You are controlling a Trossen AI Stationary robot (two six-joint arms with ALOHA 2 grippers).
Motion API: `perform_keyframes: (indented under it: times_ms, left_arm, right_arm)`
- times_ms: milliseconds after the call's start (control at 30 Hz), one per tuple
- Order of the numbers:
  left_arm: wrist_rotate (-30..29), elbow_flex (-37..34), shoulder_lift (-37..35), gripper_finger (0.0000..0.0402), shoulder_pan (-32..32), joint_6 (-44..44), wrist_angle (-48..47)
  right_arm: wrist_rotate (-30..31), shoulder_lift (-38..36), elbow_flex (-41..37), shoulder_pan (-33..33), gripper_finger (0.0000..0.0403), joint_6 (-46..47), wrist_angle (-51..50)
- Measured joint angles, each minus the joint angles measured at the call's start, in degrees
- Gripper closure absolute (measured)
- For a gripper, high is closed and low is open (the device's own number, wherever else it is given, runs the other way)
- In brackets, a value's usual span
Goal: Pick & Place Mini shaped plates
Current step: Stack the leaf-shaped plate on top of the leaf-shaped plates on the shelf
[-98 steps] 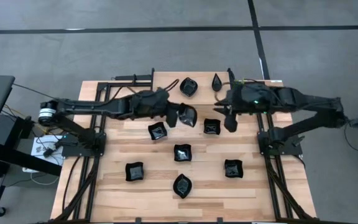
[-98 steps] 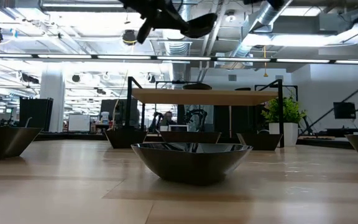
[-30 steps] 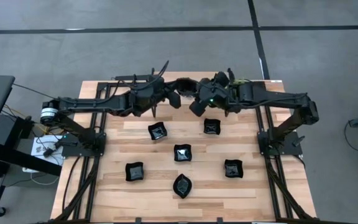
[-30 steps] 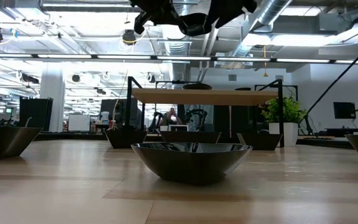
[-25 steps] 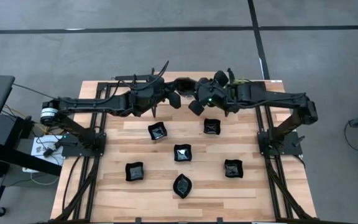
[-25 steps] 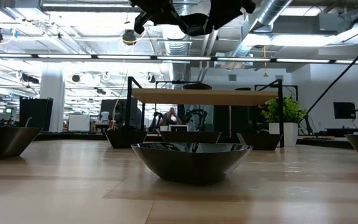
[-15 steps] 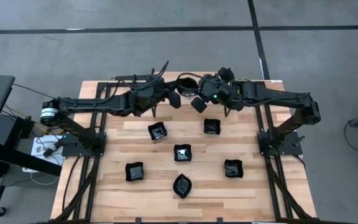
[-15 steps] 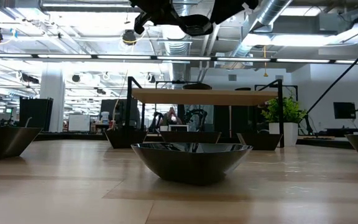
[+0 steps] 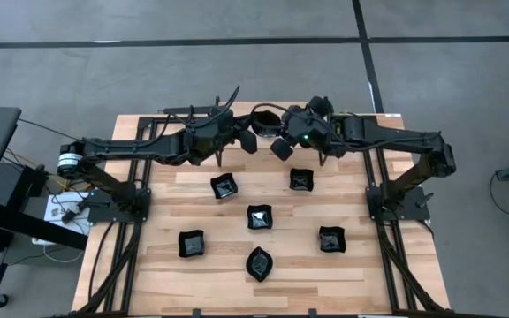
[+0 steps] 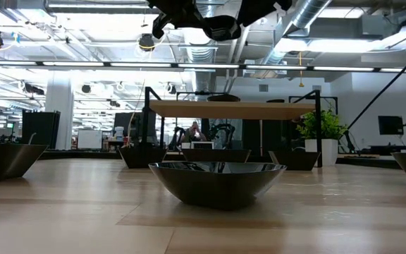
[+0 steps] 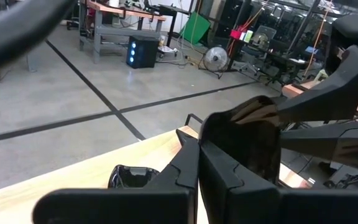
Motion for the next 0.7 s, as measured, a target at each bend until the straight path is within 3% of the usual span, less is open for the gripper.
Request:
perform_keyframes:
  times_ms: [467, 700]
  left_arm:
    - [0.1, 0.0, 0.0, 0.0396, -0.5, -0.1, 0.4]
    - [0.2, 0.0, 0.0, 0.0396, -0.5, -0.1, 0.4]
  right_arm:
    - [-2.4, 0.0, 0.0, -1.9, 0.0297, 1.7, 0.6]
    - [-2.4, 0.0, 0.0, -1.8, 0.033, 1.2, 0.6]
